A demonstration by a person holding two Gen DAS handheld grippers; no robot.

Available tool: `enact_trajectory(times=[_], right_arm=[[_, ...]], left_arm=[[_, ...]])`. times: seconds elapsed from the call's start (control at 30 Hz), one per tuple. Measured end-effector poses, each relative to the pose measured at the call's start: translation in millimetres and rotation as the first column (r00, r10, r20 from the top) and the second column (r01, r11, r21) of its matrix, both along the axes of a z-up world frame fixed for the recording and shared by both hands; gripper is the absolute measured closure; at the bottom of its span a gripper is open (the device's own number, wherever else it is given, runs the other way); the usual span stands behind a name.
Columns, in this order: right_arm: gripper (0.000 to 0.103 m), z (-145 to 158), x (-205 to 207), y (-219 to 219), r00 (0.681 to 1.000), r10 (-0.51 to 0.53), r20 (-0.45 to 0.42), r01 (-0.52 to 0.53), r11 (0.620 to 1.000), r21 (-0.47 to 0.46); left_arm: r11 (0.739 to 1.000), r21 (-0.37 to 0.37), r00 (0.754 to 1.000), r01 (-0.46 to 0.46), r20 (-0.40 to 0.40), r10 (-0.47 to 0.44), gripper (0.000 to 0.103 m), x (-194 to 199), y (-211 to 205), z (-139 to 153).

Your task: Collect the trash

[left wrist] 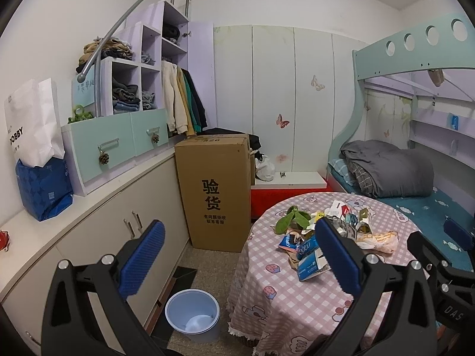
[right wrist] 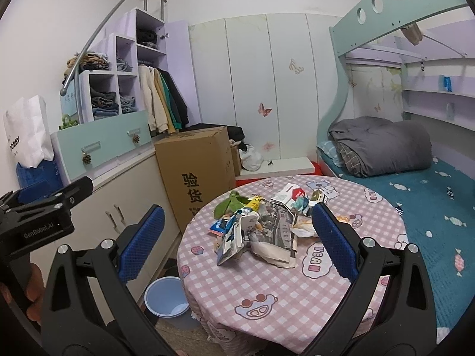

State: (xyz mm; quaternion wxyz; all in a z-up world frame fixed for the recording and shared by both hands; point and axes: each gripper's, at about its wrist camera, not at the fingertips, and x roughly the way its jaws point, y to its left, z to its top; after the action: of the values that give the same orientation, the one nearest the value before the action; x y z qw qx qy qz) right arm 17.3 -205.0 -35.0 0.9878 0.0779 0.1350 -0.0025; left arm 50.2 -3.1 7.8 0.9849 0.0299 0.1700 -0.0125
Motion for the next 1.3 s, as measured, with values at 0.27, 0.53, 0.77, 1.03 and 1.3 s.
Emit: enact_trajectory(times=[0.27,0.53,0.77,1.03,1.3], right_arm=[[0.006,3.5,10.8,4.1,1.0,0.014,-0.016,-0.014,1.0,-0.016],[0.006,5.7,20.0,4.1,1.0,0.015,-0.027,-0.015,1.0,-0.015],[0.006,4.7,25.4,1.7,0.999,0.01,-0.039,-0.01,1.0,-0.01],[0.006,2.5,29.2,-1.9,0.999,0.008,-0.047,-0.008,1.0,-0.005],[0.006,-2.5,35.1,-3.9,0.998,0.012,-0.061,-0.011,1.0,0.007]], left_arm=[[1.0,0.007,1.0,-0.007,-0.007,0.007,0.004,9.5,2.0,3.9],[1.0,0.024,1.0,0.002,-0.008,-0.002,0.004,15.5,-2.0,4.6],[1.0,0.028,1.0,0.014,-0.018,-0.014,0.004,22.1,-5.5,4.9],[0.999,0.028,0.999,0.025,-0.028,-0.024,0.004,27.9,-5.9,3.9],[0.999,0.028,0.999,0.033,-0.044,-0.032,0.004,34.0,-7.3,0.4]])
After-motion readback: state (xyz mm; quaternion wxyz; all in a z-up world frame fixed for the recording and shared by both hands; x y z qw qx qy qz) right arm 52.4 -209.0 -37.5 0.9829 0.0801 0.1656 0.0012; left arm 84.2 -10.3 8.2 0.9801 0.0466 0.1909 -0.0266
